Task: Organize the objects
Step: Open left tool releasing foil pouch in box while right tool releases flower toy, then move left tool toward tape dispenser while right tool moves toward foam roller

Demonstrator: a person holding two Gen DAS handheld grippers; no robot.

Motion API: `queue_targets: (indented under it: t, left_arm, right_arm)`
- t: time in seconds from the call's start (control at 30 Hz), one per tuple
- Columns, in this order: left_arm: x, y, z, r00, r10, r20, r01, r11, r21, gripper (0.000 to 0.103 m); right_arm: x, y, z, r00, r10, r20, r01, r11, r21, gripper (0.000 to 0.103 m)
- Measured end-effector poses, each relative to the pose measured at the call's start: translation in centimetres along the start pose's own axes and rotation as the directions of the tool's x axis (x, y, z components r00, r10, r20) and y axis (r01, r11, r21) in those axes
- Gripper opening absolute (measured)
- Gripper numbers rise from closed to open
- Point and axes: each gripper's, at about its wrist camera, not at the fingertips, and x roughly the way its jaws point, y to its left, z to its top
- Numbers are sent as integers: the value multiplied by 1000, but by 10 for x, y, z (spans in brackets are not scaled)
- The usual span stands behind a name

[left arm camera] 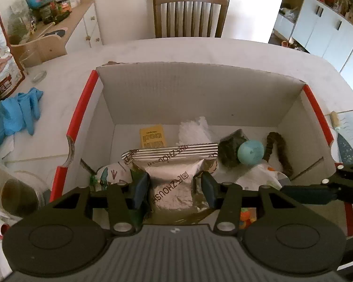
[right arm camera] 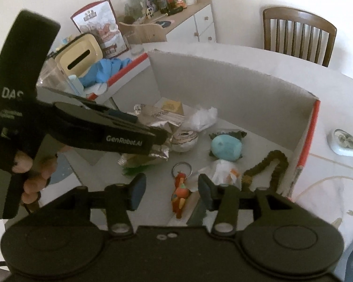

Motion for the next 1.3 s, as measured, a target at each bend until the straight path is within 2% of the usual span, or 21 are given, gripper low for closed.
queue_targets:
  t: [0.2, 0.43, 0.6, 0.8, 0.93, 1.03, 1.1, 1.17, 1.3]
  left_arm:
    - [-13, -5, -3, 1000, 0, 24, 0, 1000, 0, 55]
    - [-31, -14, -7, 999, -1, 47, 2, 1000, -13, 55]
    - [-48, -26, -8, 995, 11, 96, -12, 1000, 6, 55]
    - [-73, -47, -6, 989, -7, 149, 6, 1000, 8, 56]
    - [-87, -68, -5, 983, -14, 182, 9, 1000, 27, 68]
    - [-93, -83, -5, 981, -27, 193, 21, 999, 34, 69]
    - [-95, -93, -5, 980, -29, 196, 22, 999, 37, 71]
    - [-97, -105, -6, 978, -29, 205, 20, 999, 45, 73]
    - [-99, -128, -5, 978, -35, 203, 25, 998, 49, 79]
  right_arm:
    - [-20, -2, -5, 999, 10, 39, -11, 1000, 14, 49]
    - [-48, -10, -10, 996, 18, 93, -21, 999, 35, 50]
    - [-71, -17, -13, 990, 12, 142, -18, 999, 40, 51]
    - [-100, -28, -18, 981, 6, 193, -12, 999, 33, 55]
    - [-119, -38, -22, 974, -10, 227, 4, 1000, 27, 61]
    - [-134, -46, -27, 969, -20, 248, 14, 1000, 25, 64]
    - [-143, -53, -30, 966, -27, 257, 20, 999, 29, 69]
    - [-152, -59, -34, 962, -36, 271, 28, 999, 36, 79]
    - [-172, -77, -48, 954, -67, 291, 55, 997, 51, 85]
